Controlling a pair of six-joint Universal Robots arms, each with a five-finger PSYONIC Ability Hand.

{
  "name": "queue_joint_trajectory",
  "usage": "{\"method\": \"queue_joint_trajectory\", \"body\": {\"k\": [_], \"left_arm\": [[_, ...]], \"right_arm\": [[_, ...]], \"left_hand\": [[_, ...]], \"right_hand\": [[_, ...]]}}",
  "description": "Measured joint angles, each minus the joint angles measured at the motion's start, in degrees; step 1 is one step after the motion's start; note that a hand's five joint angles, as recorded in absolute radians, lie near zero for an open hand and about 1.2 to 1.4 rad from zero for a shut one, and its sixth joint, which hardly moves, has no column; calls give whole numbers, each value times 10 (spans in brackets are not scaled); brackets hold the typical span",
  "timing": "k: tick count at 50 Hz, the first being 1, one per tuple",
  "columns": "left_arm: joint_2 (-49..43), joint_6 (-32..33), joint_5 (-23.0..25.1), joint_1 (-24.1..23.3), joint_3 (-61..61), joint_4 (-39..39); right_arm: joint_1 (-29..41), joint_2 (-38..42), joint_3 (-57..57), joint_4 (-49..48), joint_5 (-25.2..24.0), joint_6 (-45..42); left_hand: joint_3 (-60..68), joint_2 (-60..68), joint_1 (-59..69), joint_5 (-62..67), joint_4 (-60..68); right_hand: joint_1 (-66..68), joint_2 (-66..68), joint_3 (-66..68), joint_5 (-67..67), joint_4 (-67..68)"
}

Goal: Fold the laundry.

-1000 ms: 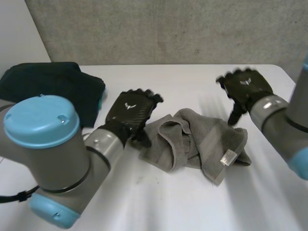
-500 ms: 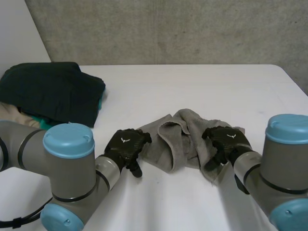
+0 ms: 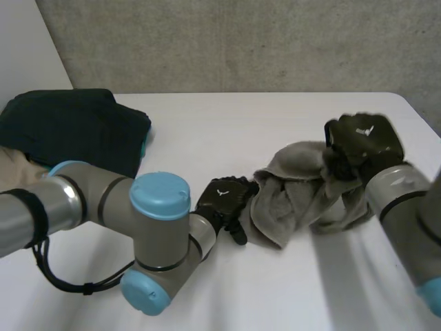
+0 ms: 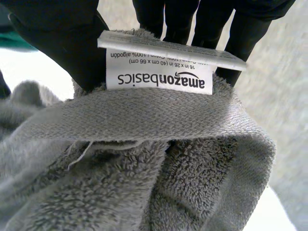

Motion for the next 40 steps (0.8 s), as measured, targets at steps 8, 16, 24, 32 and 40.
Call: {"method": "queue_joint_trajectory", "body": {"k": [8,16,24,32,40], "left_arm": [[-29,1,0,-14,39,1],[-25,-13,1,-27,43,2],[44,-70,-4,-32,-23,-13],[106,-91,-5,-11,-112,22],[104,-131,-37,-5,-100,73]], "right_arm": [[0,-86,-14,45,-40,-13],[0,-98,-16,55,-56,-2],[1,-77,-16,54,-58,0],[7,-68,-20,54,-57,0],[8,-74,-13,55,-56,1]], "left_hand": [[315,319,327,323,324],[284,279,262,294,291],[82,83,77,83,82],[77,80,77,76,76],[77,80,77,76,76]], "right_hand": [[0,0,0,0,1],[0,0,0,-1,1],[0,0,0,-1,1],[0,0,0,-1,1],[0,0,0,-1,1]]}}
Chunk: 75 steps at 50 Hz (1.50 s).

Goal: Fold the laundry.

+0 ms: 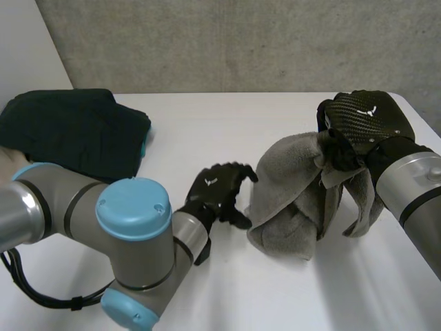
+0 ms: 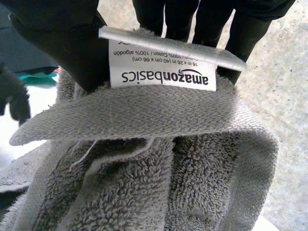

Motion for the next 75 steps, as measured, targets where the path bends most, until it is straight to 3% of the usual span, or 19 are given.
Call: {"method": "queue_joint_trajectory", "body": {"k": [6,15,20,24,25,28,35,41,45,51,56,60,65,67,71,72,75], "left_arm": [[-31,-38,-10,0,45,3],[-87,-69,29,-16,83,-1],[-120,-68,2,-22,113,0],[-135,-66,-42,-21,139,0],[-138,-65,-58,-20,147,0],[-137,-65,-68,-20,153,-4],[-101,-65,-43,-16,126,-32],[14,-59,-29,38,76,-65],[96,-35,-25,79,46,-72],[183,71,-11,111,5,-74],[141,159,2,109,5,-76],[80,203,3,103,36,-77],[-26,268,-1,96,177,-71],[-51,290,-3,96,248,-53],[-58,318,-5,99,339,27],[-47,325,-6,100,356,68],[-23,331,-6,102,362,124]], "right_arm": [[1,-17,6,6,0,1],[2,-38,5,13,-1,25],[3,-56,3,23,-2,38],[2,-70,2,36,-2,44],[2,-76,1,41,-2,47],[0,-83,-1,47,-3,51],[-6,-87,-12,50,-8,53],[-10,-74,-41,84,-43,33],[-21,-39,-67,143,-68,-7],[-54,53,-107,264,-87,-130],[-63,125,-132,303,-84,-199],[-63,166,-161,297,-83,-202],[-61,230,-250,181,-76,-138],[-60,243,-280,83,-67,-106],[-60,247,-302,-106,-39,-64],[-60,242,-302,-190,-26,-52],[-60,234,-298,-264,-14,-44]], "left_hand": [[-12,-13,-17,-11,-13],[-13,-13,-17,-12,-13],[-10,-10,-14,0,-3],[102,102,105,112,112],[233,244,255,242,243],[365,371,369,375,378],[404,407,370,395,417],[405,407,370,395,417],[405,408,370,395,417],[405,408,370,395,417],[405,408,370,395,417],[405,408,370,395,417],[407,409,370,395,419],[407,409,370,395,419],[407,409,370,395,419],[407,409,370,395,419],[407,409,370,395,419]], "right_hand": [[0,0,0,0,0],[0,0,0,0,0],[0,0,0,0,0],[0,0,0,0,0],[0,0,0,0,0],[0,0,0,0,0],[0,0,0,0,0],[0,0,0,0,0],[0,0,0,0,0],[4,0,0,0,0],[4,0,0,0,0],[4,0,0,0,0],[4,0,0,0,0],[4,0,0,0,0],[4,4,0,0,0],[4,4,1,0,0],[4,4,3,0,0]]}}
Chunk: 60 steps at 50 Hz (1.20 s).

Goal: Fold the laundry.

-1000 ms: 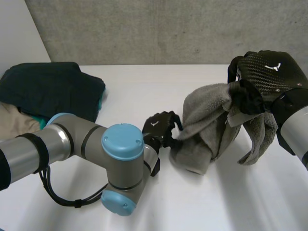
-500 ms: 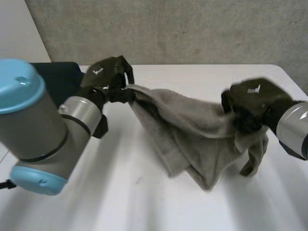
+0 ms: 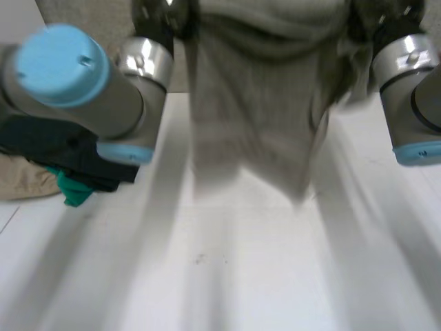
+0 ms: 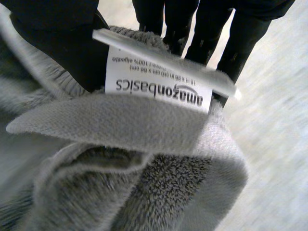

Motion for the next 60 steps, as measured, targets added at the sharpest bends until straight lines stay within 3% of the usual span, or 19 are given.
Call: {"method": "queue_joint_trajectory", "body": {"k": [4,14,17,27,29,31,34,35,39,47,53,60], "left_arm": [[42,3,2,1,-25,50],[79,3,14,-6,-186,26],[44,3,15,-15,-261,-9],[-53,-5,16,-53,-323,-98],[-51,-6,17,-54,-330,-107],[-32,-7,22,-54,-344,-118],[-9,-7,28,-52,-356,-122],[8,-7,33,-49,-363,-123],[54,-4,58,-25,-382,-122],[74,0,150,73,-383,-120],[39,1,260,161,-365,-122],[-11,-5,315,189,-348,-121]], "right_arm": [[0,-12,5,-36,5,3],[-8,9,7,146,-48,-3],[-10,57,16,234,-60,-20],[-27,117,88,307,-43,-82],[-32,113,97,310,-40,-85],[-48,95,122,314,-33,-88],[-61,78,136,315,-31,-89],[-71,66,144,315,-31,-89],[-96,40,159,317,-34,-88],[-105,25,176,319,-59,-87],[-89,-28,182,327,-93,-68],[-27,-123,150,337,-106,-8]], "left_hand": [[0,0,0,0,0],[0,0,0,0,0],[0,0,0,0,0],[-2,-2,-1,-1,-2],[-46,-47,-28,-26,-43],[-236,-241,-231,-211,-237],[-340,-354,-338,-323,-349],[-430,-436,-429,-415,-440],[-517,-521,-485,-502,-526],[-528,-529,-485,-513,-536],[-528,-529,-485,-513,-536],[-528,-531,-485,-515,-538]], "right_hand": [[0,0,1,0,0],[0,2,2,0,2],[0,2,2,0,3],[-1,2,2,0,3],[-1,2,2,0,3],[-1,2,2,0,3],[-1,2,2,0,3],[-1,2,2,0,3],[-1,2,2,0,3],[-1,2,2,0,3],[-1,2,2,0,3],[-1,2,2,0,3]]}}
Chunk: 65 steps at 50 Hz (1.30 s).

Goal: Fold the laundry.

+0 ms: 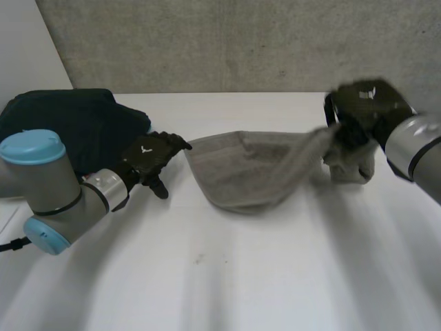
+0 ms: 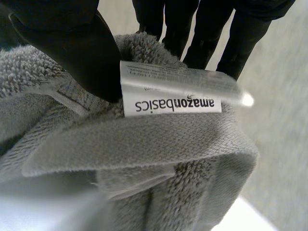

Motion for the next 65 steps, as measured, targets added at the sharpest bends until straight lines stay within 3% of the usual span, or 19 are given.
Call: {"method": "queue_joint_trajectory", "body": {"k": [9,19,22,23,25,26,29,34,37,43,49,53,58,63,65], "left_arm": [[-55,-23,-9,-43,40,4],[-106,-112,-73,-91,109,7],[-118,-141,-88,-110,126,7],[-121,-147,-92,-115,129,7],[-123,-157,-103,-124,135,9],[-124,-160,-111,-127,136,10],[-119,-162,-143,-130,138,12],[-66,-161,-217,-103,117,11],[-6,-161,-233,-76,83,11],[139,-160,-209,-40,-4,11],[248,-156,-163,-38,-90,12],[262,-143,-153,-43,-127,13],[189,-77,-163,-51,-109,12],[78,23,-212,-65,17,14],[39,57,-235,-73,93,18]], "right_arm": [[81,-67,-76,11,18,42],[151,-76,-141,22,63,43],[159,-79,-148,24,71,43],[160,-81,-148,24,76,43],[159,-83,-149,25,85,42],[159,-83,-148,26,89,41],[153,-84,-145,31,99,39],[109,-83,-138,57,108,21],[75,-80,-133,78,107,3],[30,-52,-123,126,92,-32],[11,10,-117,201,64,-69],[5,72,-117,250,52,-107],[3,148,-138,254,53,-143],[5,203,-198,137,65,-140],[6,215,-224,45,75,-126]], "left_hand": [[0,0,0,-1,0],[11,12,7,12,11],[113,116,110,114,111],[280,284,301,276,277],[420,426,464,427,431],[486,495,499,491,497],[524,527,499,503,535],[525,529,499,503,536],[525,529,499,503,536],[525,530,499,503,536],[525,530,499,503,536],[526,530,499,503,536],[526,530,499,503,537],[528,532,499,503,538],[528,532,499,503,538]], "right_hand": [[0,0,0,0,0],[0,0,0,0,0],[0,3,0,0,0],[0,4,0,0,0],[0,4,0,0,0],[0,4,0,0,0],[0,4,0,0,0],[0,4,0,0,0],[0,4,0,0,0],[0,4,0,0,0],[0,4,0,0,0],[0,4,0,0,0],[0,4,0,0,0],[0,4,0,0,0],[0,4,0,0,0]]}}
